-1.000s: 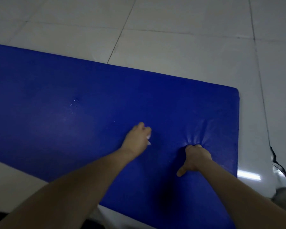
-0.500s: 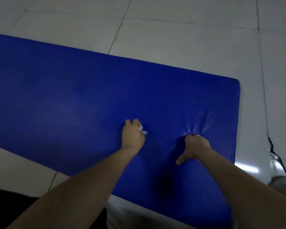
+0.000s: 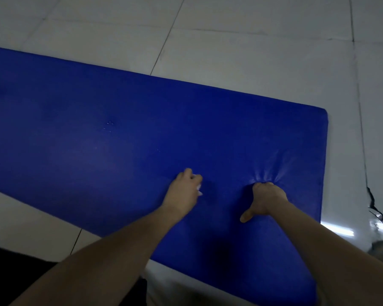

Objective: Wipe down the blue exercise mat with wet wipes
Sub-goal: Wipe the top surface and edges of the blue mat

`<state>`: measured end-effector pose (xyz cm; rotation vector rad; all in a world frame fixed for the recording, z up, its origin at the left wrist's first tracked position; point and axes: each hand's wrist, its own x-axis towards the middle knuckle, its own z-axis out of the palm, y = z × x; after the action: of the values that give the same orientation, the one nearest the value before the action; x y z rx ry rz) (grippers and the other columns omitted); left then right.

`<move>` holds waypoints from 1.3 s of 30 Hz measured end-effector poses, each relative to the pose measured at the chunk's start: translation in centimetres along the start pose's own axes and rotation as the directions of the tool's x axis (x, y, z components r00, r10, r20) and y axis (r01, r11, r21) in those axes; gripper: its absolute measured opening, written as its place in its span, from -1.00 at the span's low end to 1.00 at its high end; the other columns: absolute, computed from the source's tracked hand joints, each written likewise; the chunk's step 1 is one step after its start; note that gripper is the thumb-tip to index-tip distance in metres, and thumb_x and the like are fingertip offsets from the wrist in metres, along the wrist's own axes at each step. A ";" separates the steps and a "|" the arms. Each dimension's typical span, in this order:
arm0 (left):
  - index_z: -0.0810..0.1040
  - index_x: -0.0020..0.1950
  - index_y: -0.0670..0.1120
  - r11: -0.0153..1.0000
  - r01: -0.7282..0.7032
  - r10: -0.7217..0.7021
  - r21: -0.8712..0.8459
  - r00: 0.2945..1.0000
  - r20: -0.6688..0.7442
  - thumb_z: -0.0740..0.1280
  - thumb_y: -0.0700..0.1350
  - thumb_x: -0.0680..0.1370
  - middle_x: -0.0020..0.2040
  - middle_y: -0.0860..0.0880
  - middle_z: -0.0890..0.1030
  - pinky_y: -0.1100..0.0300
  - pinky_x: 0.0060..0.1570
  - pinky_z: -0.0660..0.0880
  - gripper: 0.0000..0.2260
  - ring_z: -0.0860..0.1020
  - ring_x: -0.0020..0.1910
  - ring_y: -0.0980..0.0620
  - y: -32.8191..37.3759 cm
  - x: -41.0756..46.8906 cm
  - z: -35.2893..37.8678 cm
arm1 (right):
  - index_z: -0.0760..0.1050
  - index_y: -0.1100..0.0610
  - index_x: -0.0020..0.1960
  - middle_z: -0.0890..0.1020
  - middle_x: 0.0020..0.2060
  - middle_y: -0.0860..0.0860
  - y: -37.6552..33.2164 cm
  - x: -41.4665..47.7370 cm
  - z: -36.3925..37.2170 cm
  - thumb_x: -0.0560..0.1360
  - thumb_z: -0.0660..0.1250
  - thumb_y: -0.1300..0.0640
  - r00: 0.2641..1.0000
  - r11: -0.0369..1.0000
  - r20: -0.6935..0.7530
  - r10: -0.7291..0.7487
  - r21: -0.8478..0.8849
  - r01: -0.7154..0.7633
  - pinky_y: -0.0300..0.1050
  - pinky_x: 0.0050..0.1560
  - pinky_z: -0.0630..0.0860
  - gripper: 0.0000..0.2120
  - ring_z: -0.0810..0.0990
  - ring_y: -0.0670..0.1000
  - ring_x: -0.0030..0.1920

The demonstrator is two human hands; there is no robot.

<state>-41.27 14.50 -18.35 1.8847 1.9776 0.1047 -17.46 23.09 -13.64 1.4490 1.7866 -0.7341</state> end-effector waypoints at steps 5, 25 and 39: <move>0.44 -0.07 -0.11 0.943 0.330 -0.332 -0.029 0.936 -0.114 0.45 -0.14 0.56 0.01 -0.15 0.45 -0.06 -0.12 0.53 -0.81 0.47 -0.18 -0.13 -7.4 0.4 -3.1 | 0.35 0.07 0.32 0.44 0.27 0.08 0.1 0.2 0.1 0.08 0.60 -0.41 1.000 1.000 0.002 -0.009 -0.019 0.009 0.00 0.13 0.56 0.00 0.49 0.08 0.21; 0.50 0.11 -0.14 0.992 -0.057 0.084 -0.114 0.964 0.253 0.39 -0.13 0.59 0.15 -0.13 0.43 -0.02 0.06 0.53 -0.85 0.48 0.00 -0.08 11.9 -5.7 2.8 | 0.17 0.14 0.47 0.32 0.31 0.13 1.0 -8.0 8.6 0.22 0.54 -0.37 0.999 0.995 0.017 -0.039 -0.090 0.041 0.03 0.11 0.54 0.06 0.50 0.14 0.26; 0.48 -0.02 -0.10 0.892 0.445 -0.452 -0.085 0.886 -0.107 0.41 -0.04 0.59 0.05 -0.11 0.44 0.02 -0.20 0.47 -0.83 0.46 -0.18 -0.09 -8.3 -4.7 -2.7 | 0.33 0.08 0.40 0.44 0.30 0.08 -0.5 -4.8 7.7 0.18 0.60 -0.34 0.996 0.989 0.089 0.007 -0.145 0.006 -0.02 0.23 0.53 -0.04 0.48 0.06 0.28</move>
<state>-50.01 9.86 -17.51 1.3654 2.4144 0.1468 -16.02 14.18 -14.26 1.3006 1.7337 -0.6441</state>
